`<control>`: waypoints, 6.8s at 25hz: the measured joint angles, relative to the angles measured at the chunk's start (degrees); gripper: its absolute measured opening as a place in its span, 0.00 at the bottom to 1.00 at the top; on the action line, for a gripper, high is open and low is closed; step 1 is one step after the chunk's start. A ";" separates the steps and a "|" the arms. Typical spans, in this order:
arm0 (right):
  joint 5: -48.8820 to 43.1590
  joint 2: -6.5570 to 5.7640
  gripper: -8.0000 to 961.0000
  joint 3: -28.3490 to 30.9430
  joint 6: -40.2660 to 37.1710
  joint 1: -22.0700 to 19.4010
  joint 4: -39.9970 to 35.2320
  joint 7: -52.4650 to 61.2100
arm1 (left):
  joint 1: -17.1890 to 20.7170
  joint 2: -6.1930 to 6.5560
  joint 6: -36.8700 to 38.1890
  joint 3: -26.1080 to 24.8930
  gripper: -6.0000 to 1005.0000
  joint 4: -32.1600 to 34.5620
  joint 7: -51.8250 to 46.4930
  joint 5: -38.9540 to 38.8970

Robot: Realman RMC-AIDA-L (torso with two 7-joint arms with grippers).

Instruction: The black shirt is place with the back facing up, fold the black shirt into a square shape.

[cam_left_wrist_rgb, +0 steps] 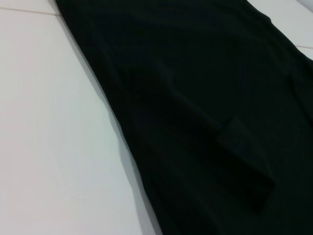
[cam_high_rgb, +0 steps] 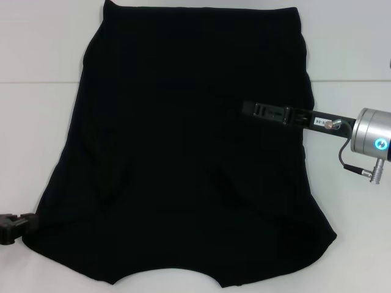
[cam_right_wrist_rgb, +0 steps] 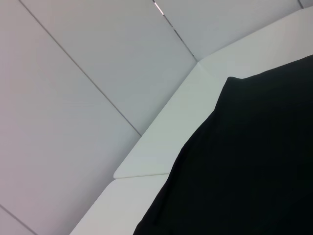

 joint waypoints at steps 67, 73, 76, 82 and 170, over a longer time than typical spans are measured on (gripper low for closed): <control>-21.02 -8.02 0.06 3.42 -21.38 -14.31 -0.20 7.42 | 0.34 0.67 5.79 -4.60 0.06 2.35 -8.07 -1.90; -21.10 -9.19 0.04 7.83 -24.38 -18.24 -0.46 3.72 | 0.93 0.93 11.61 -8.29 0.06 2.29 -8.91 -2.20; -21.11 -9.94 0.04 9.47 -26.25 -20.13 -0.50 2.02 | 1.43 0.93 15.44 -9.08 0.06 2.29 -8.83 -2.01; -21.24 -11.37 0.04 11.40 -30.19 -24.28 -0.58 -2.14 | 3.63 0.60 23.28 -9.20 0.06 2.10 -7.39 -1.63; -11.05 -7.00 0.67 19.80 3.00 -3.29 -1.35 0.78 | -17.41 3.19 -17.19 -1.77 0.68 -15.30 -5.73 -19.39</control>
